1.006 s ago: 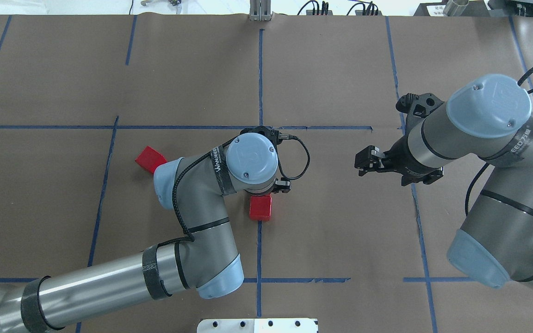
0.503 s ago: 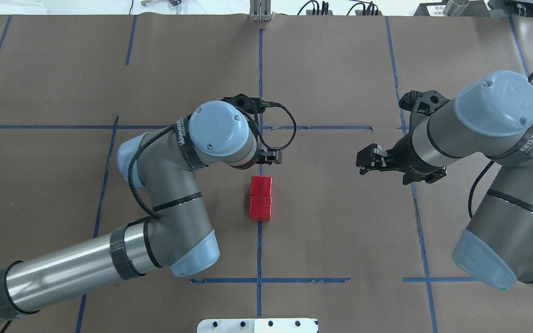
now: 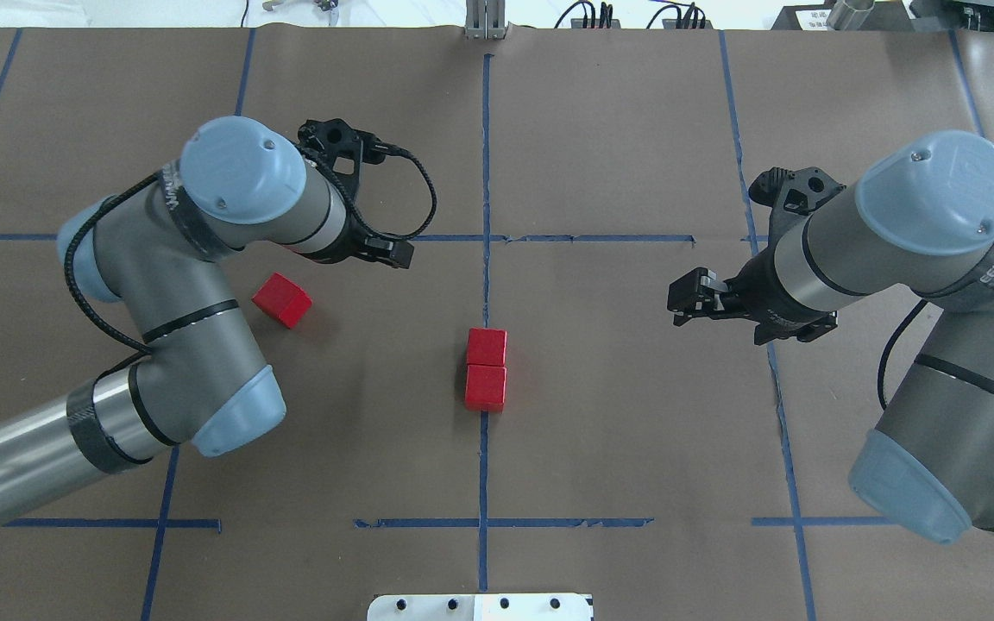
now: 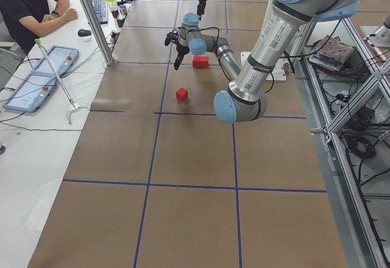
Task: Form red blocks into L shape at center
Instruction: 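Open the left gripper and move it toward the last red cube, then grasp the last red cube with the left gripper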
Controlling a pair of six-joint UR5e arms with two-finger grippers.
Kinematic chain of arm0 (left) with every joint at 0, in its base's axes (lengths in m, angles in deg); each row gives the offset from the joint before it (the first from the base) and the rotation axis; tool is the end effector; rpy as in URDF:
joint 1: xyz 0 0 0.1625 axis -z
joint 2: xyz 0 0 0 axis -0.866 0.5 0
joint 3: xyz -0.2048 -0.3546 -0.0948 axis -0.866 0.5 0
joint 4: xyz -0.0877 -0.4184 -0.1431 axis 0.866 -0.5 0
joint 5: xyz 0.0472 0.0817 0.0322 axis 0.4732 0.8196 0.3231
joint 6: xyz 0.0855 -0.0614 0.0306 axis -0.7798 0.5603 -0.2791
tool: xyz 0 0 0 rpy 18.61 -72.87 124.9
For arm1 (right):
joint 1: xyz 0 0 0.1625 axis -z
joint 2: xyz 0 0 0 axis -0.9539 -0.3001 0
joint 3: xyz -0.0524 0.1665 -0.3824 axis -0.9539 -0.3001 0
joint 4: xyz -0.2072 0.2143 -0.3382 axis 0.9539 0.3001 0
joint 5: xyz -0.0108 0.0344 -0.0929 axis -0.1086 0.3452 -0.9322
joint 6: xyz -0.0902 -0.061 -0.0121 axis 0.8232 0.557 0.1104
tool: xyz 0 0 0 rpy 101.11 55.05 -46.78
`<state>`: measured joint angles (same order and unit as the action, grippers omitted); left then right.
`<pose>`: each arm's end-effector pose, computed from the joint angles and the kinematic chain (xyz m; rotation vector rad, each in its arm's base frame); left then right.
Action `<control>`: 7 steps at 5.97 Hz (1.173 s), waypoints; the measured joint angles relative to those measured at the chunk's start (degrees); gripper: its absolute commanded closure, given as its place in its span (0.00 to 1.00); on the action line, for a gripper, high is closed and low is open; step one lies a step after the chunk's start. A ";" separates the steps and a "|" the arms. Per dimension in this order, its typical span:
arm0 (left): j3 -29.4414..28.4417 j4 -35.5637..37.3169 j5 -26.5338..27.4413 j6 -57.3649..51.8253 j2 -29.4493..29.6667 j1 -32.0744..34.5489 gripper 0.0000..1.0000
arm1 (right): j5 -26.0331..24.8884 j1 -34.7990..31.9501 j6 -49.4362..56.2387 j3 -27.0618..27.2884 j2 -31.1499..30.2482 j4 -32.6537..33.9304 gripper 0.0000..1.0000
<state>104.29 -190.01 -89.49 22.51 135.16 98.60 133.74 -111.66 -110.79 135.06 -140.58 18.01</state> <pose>0.4817 -0.5148 0.2310 0.3623 0.8443 0.1868 -0.3697 -0.4107 0.2563 -0.0334 -0.8871 0.2227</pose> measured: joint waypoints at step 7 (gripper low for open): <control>-4.68 -6.78 -5.51 -4.74 -7.12 2.53 0.00 | -0.40 0.27 -0.15 0.13 0.63 0.00 0.00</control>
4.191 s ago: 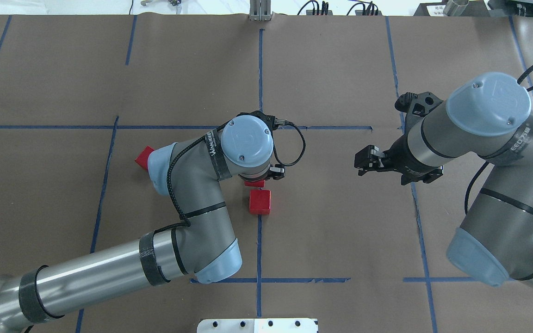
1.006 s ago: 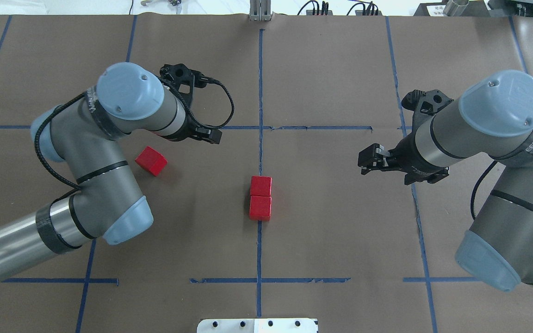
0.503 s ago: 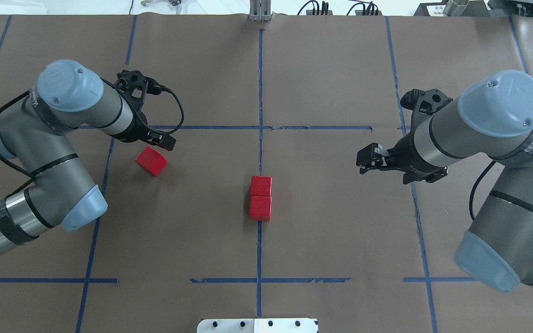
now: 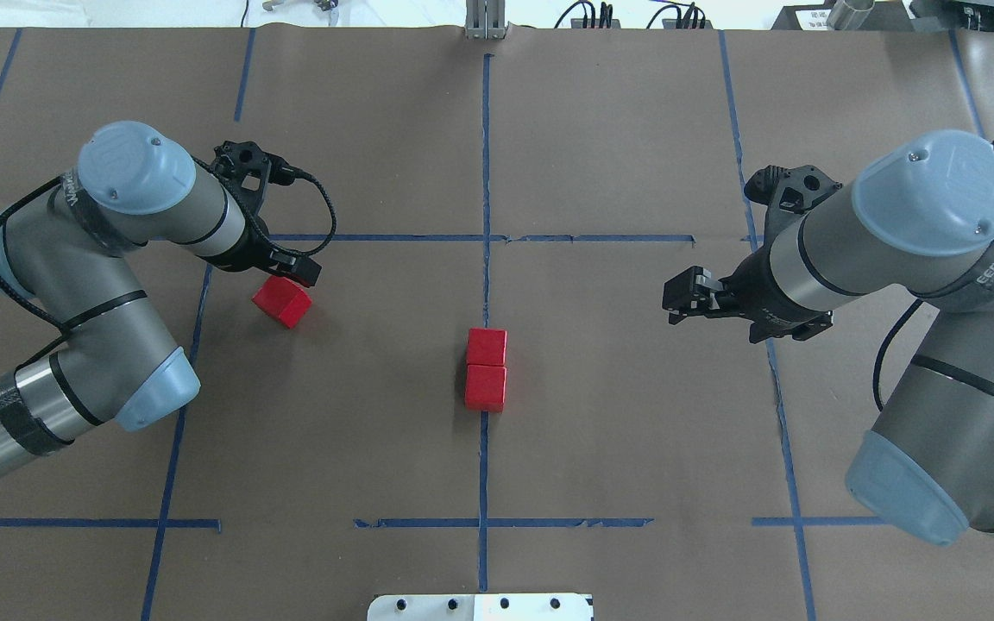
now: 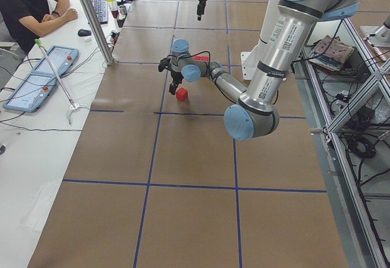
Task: Form red blocks into L shape at center
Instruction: 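Grasp the last red cube with the left gripper, then carry the cube with the left gripper to the side of the pair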
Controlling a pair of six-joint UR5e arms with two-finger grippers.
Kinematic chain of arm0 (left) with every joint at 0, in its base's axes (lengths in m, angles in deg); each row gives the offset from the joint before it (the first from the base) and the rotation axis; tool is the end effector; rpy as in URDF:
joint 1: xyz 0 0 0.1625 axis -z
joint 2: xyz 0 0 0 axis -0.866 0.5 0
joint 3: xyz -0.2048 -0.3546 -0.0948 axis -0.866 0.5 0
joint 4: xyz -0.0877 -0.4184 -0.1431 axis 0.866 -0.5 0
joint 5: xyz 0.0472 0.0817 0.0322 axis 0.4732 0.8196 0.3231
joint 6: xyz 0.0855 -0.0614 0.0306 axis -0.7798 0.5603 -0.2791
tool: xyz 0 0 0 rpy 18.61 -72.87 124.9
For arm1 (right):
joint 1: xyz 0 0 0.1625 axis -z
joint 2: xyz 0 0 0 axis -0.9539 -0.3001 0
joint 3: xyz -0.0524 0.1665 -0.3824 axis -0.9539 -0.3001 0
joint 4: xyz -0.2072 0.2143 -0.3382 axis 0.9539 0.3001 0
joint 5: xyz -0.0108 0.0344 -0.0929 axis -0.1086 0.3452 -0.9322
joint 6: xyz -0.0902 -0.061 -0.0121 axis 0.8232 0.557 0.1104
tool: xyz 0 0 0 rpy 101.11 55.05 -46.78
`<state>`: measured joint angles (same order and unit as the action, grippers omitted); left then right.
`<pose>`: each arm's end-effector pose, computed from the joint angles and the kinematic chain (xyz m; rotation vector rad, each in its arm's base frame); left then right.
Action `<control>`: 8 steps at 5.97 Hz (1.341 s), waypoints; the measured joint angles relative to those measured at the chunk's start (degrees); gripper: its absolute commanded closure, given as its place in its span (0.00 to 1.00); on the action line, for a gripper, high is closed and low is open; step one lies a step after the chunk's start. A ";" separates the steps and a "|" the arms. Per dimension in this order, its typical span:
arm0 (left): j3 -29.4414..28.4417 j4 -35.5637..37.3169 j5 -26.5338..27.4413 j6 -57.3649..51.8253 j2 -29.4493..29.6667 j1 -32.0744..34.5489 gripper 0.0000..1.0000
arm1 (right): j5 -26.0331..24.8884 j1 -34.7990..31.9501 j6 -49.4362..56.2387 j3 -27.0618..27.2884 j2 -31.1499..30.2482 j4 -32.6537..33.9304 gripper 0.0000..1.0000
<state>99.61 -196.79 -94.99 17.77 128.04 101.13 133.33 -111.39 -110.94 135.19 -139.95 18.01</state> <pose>0.4663 -0.5293 0.3394 0.2838 0.8204 0.2488 -0.3716 -0.4098 0.2495 -0.0239 -0.8956 0.2200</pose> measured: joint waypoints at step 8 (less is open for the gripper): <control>0.91 0.73 0.09 5.60 0.20 -2.08 1.00 | 0.11 -0.06 -0.07 1.13 0.02 0.10 0.00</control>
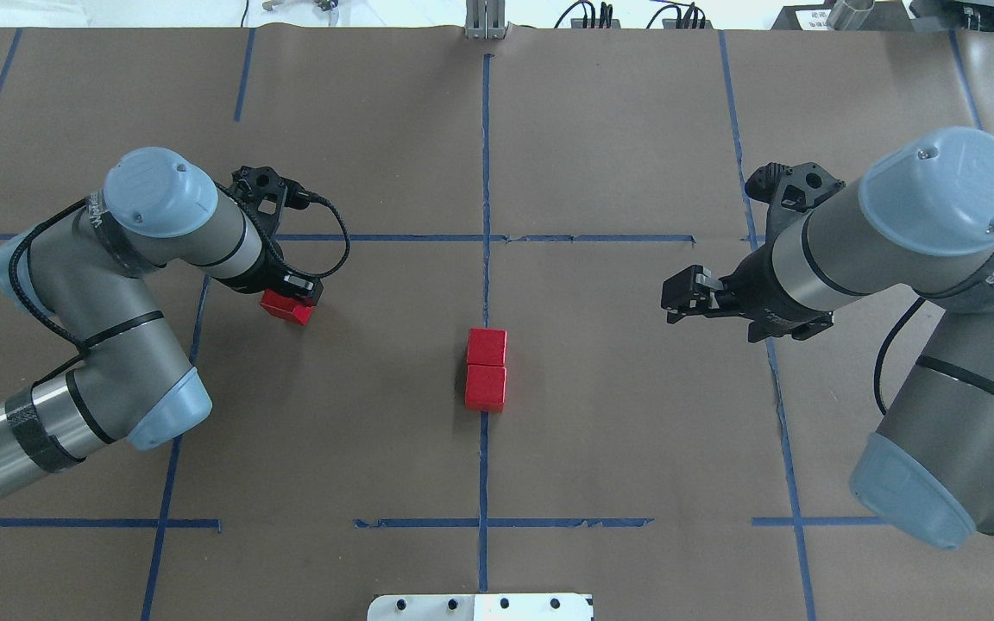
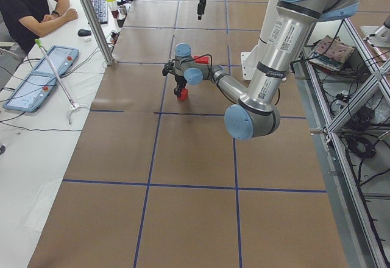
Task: Form red blocks into L shape at center
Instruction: 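Carry the cube with the left gripper to the side of the pair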
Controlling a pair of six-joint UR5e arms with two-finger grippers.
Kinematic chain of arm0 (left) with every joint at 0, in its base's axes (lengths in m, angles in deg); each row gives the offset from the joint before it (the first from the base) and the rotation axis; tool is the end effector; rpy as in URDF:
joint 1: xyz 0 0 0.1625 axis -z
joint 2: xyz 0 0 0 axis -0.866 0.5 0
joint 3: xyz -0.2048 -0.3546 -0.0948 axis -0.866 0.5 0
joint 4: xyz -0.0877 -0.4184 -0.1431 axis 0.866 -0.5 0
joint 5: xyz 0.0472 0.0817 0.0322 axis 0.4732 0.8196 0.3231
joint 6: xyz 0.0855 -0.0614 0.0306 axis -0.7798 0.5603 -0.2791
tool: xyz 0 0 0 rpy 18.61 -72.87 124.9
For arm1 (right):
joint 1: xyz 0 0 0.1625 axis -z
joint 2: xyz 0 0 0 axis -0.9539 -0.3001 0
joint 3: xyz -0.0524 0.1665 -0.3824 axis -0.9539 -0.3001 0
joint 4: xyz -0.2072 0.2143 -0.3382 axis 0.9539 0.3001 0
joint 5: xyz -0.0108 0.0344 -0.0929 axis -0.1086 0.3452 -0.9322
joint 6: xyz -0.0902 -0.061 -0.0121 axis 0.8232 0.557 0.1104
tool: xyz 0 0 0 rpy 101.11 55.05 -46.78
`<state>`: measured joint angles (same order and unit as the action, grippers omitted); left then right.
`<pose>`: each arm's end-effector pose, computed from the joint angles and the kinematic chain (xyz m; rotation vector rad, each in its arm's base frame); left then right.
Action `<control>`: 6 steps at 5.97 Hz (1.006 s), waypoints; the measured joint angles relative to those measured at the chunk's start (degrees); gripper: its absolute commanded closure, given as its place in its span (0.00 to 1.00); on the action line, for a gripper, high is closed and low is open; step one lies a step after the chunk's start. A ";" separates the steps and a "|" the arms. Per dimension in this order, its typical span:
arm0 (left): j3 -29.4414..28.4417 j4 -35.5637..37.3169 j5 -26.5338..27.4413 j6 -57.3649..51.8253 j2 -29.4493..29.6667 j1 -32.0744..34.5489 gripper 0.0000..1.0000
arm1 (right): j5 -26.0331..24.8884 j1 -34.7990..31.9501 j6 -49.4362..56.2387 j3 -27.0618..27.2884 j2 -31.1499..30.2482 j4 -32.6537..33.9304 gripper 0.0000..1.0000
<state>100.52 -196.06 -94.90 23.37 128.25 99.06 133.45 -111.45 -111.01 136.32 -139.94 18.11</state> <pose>0.4830 -0.5105 0.3305 0.2338 0.8406 0.1918 -0.3663 -0.4060 0.2411 -0.0168 -0.9116 0.2162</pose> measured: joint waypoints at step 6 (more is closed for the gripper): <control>8.54 9.88 5.68 74.37 5.16 -7.81 1.00 | -0.03 -0.20 0.07 0.86 -0.53 0.34 0.00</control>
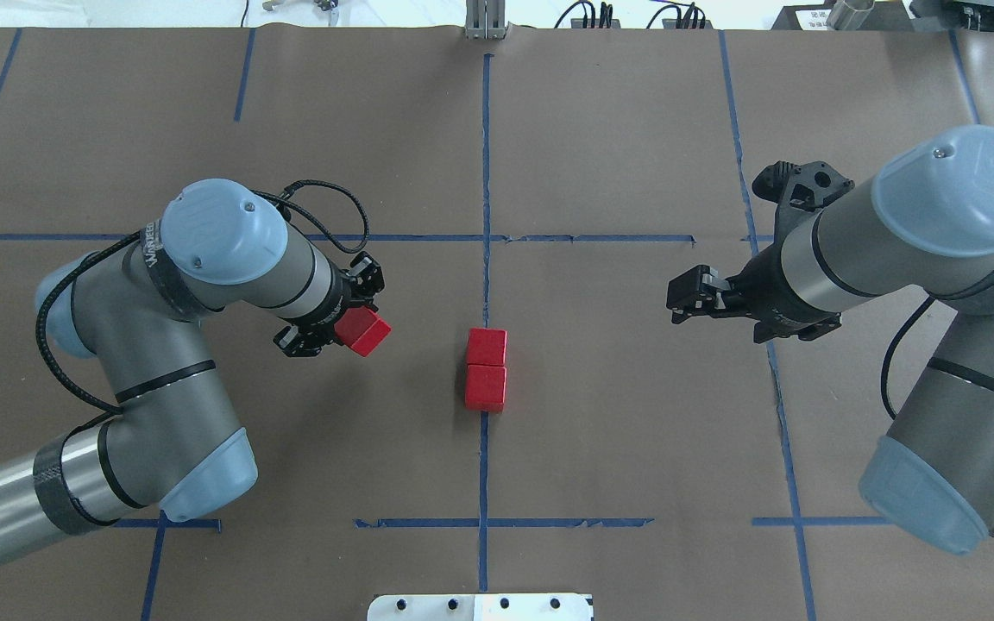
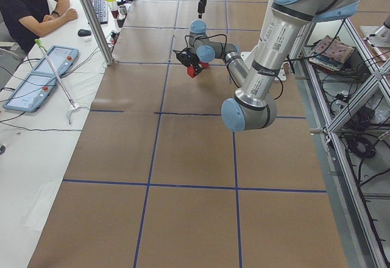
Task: Form red blocks into L shape at center
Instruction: 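Carry the cube with the left gripper to the side of the pair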
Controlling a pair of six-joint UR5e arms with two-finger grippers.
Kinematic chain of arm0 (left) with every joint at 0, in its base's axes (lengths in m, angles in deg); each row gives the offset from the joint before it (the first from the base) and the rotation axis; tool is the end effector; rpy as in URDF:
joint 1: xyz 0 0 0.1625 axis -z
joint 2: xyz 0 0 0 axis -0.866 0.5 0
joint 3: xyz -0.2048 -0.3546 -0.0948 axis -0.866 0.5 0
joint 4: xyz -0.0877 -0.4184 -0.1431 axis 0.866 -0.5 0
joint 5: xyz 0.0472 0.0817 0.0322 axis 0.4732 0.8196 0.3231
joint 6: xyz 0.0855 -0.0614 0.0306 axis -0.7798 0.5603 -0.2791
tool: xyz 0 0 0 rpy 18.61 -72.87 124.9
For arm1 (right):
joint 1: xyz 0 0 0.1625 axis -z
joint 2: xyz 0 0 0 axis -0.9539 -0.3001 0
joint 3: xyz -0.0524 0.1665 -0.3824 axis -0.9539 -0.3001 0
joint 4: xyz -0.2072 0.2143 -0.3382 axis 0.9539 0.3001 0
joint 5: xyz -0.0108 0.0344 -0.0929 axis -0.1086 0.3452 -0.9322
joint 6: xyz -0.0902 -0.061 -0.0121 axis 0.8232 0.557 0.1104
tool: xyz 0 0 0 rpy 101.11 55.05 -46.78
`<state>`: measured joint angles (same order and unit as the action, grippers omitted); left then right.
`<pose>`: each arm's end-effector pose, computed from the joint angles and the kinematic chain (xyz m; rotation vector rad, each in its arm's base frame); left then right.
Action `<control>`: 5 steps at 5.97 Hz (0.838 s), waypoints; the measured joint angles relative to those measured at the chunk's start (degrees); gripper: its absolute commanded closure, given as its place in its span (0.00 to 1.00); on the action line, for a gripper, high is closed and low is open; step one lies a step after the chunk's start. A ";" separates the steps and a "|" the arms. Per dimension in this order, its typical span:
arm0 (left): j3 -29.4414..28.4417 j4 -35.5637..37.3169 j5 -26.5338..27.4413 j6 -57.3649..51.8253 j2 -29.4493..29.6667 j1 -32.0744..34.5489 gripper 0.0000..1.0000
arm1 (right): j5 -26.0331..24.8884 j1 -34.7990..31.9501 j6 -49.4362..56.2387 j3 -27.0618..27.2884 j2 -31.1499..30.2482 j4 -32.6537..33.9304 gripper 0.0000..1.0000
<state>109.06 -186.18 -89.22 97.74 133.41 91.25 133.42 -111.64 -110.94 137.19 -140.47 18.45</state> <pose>0.5213 -0.4360 0.2228 -0.2915 0.8920 -0.9181 -0.3606 -0.4037 0.2405 -0.0143 -0.9115 0.2184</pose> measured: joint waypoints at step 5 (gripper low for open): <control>-9.49 5.39 2.73 34.81 9.01 -3.36 0.98 | -0.17 -0.01 0.00 -0.06 0.11 0.00 0.00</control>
<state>99.56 -180.79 -86.49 132.55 142.42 87.89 133.25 -111.65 -110.94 137.13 -140.36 18.45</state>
